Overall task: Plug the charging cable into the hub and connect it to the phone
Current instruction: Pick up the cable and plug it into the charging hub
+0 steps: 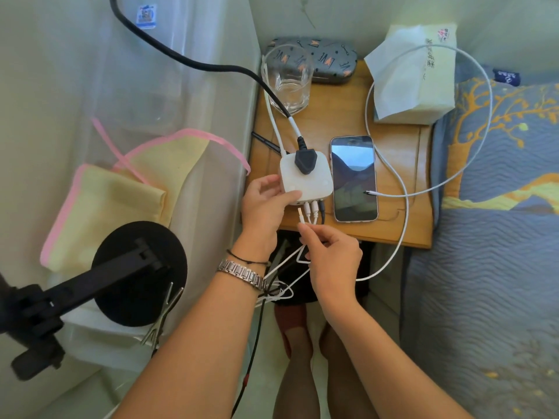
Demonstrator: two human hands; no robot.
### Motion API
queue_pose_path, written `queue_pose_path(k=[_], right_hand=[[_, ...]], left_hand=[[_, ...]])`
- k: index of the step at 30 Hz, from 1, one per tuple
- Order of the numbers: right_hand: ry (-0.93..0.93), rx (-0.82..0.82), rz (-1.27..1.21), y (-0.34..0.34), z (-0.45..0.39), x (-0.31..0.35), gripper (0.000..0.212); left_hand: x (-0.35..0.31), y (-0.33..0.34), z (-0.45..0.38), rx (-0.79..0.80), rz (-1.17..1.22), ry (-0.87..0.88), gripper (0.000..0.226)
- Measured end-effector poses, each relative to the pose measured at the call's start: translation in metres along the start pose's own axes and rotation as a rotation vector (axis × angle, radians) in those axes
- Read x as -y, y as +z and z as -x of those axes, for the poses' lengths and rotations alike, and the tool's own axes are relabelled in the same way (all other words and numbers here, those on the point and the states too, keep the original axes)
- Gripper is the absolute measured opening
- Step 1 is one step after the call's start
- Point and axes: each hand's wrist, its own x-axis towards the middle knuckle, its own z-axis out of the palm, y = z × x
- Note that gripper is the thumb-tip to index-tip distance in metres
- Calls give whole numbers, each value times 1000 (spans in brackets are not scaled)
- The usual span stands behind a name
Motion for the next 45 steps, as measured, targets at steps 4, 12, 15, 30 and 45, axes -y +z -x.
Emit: queue_pose_path(k=[4, 12, 15, 30, 45], right_hand=[[3, -13, 44, 2, -3, 6, 13], [97, -34, 95, 7, -8, 12, 27], [87, -24, 79, 8, -8, 13, 22], [110, 16, 80, 9, -10, 19, 27], [-149, -197, 255, 14, -9, 10, 18]], left_hand=[[1, -3, 1, 43, 17, 7, 40], [-5, -3, 6, 136, 109, 47, 41], [-5, -4, 7, 142, 122, 51, 42], [-4, -6, 7, 147, 156, 31, 45], [-1, -5, 8, 152, 95, 78, 58]])
